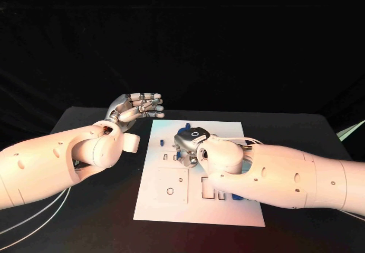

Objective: Assemble the parts on the task board

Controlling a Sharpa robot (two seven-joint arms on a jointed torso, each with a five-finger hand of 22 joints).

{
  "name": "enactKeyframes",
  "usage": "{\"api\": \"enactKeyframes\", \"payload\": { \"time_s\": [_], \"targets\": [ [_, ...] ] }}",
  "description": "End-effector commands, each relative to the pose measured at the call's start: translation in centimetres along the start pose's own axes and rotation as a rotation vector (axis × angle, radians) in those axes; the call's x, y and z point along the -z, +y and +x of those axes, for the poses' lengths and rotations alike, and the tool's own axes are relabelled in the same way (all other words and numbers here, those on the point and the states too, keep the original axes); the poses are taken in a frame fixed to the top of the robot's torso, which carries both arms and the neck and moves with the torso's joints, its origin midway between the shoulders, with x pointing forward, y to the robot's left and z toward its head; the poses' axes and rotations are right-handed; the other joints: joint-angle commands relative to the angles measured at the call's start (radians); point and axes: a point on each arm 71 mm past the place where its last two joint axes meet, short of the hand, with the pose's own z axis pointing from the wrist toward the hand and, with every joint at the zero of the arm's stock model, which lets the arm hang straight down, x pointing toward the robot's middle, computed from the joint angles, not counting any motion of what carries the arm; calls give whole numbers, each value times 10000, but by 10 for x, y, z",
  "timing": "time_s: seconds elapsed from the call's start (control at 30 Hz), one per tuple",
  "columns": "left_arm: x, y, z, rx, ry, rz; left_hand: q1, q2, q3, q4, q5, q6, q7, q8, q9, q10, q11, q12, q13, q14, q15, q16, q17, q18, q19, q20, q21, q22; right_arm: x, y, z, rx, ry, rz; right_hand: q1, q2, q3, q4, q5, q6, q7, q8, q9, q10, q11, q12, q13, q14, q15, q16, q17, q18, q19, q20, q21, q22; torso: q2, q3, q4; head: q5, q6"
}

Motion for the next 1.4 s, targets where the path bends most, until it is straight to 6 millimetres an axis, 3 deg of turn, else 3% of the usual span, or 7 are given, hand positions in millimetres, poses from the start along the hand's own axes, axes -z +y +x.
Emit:
{"api": "enactKeyframes", "payload": {
  "time_s": [0.03,1.4],
  "targets": [
    [0,-1,2,20,54,32,-115,-134,58,-86,15,-70,75,108,170,4,50,-102,92,-103,-27,38,178,105,-195,-65,154,144,0,0,1,49,38,10,-278,39,589,-62,42,160,-33,342,230,194,-62,92,1218,1157,-39,102,2705,-311,990,-115,118,2626,1,-2,-4,10,-6],
    [0,-1,1,8,30,26,-115,-134,58,-86,15,-70,75,108,170,4,50,-102,92,-103,-27,38,178,105,-195,-65,154,144,0,0,5,506,200,27,-343,15,588,-59,38,148,-37,354,231,191,-67,83,1215,1149,-47,88,2673,-305,978,-123,92,2610,-4,-7,-1,17,-10]
  ]
}}
